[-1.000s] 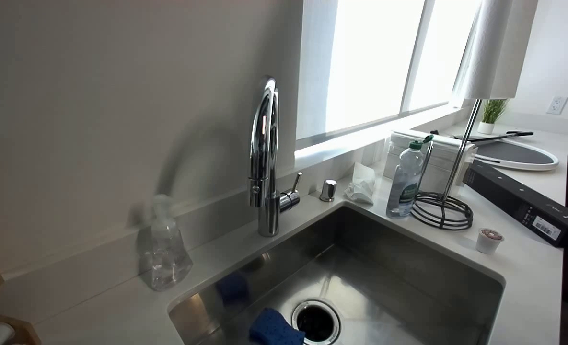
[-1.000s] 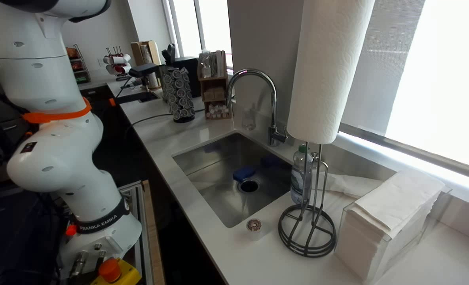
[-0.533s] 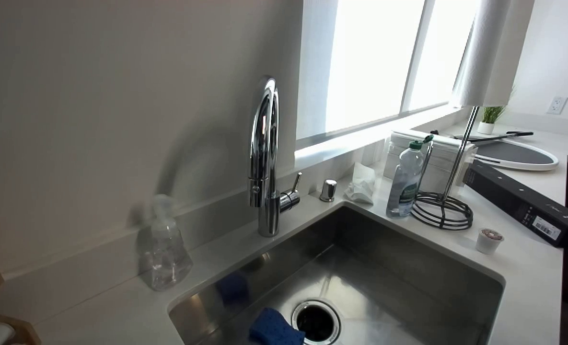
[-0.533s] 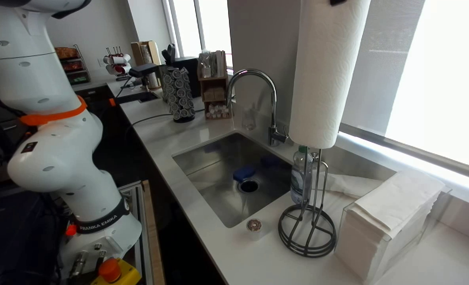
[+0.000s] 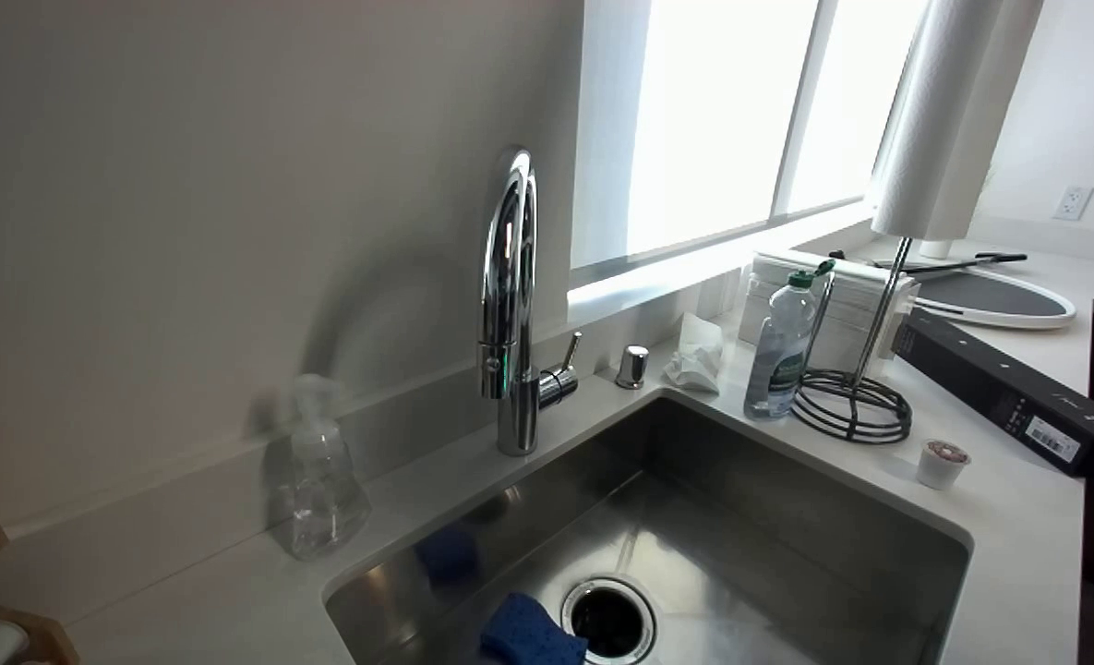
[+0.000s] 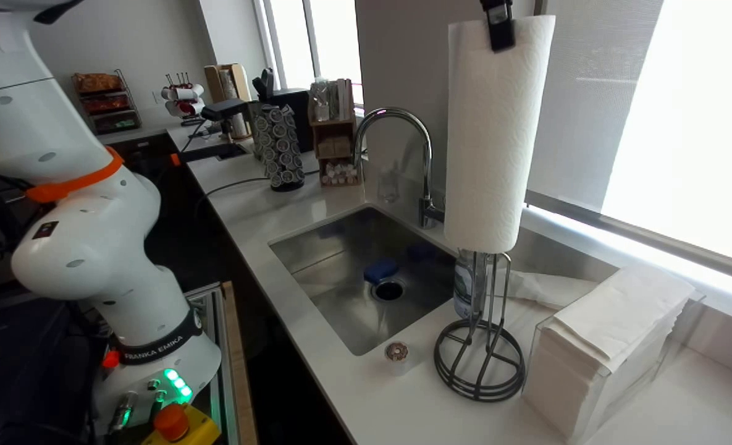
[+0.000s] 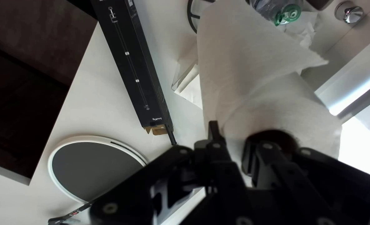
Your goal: Pick up the paper towel roll and place it on the paper towel holder
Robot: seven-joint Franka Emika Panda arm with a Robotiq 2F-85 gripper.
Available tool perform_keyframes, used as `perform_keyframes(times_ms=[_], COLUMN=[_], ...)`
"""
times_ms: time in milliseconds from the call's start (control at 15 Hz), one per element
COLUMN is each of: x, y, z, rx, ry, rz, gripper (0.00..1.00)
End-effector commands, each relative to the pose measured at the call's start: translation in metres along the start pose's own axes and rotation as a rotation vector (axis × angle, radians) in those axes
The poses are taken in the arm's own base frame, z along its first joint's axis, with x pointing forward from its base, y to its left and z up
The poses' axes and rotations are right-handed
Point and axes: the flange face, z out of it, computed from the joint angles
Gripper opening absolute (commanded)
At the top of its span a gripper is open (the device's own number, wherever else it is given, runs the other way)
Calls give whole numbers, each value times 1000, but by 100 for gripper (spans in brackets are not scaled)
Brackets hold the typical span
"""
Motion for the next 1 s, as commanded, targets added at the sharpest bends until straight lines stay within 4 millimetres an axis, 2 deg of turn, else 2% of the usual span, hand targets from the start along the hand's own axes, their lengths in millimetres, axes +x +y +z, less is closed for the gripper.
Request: perform_keyframes(times_ms=[0, 67, 200, 333, 600, 800, 933], x=[-29, -32, -37, -41, -42, -40, -39], y=[15, 18, 23, 28, 38, 42, 42], z=[22, 27, 34, 35, 27, 12, -1], rx=[30, 34, 40, 40, 38, 38, 25], ry=[2, 6, 10, 10, 19, 5, -17], rz=[-2, 0, 0, -2, 0, -3, -19], gripper=[4, 4, 44, 47, 75, 97, 100])
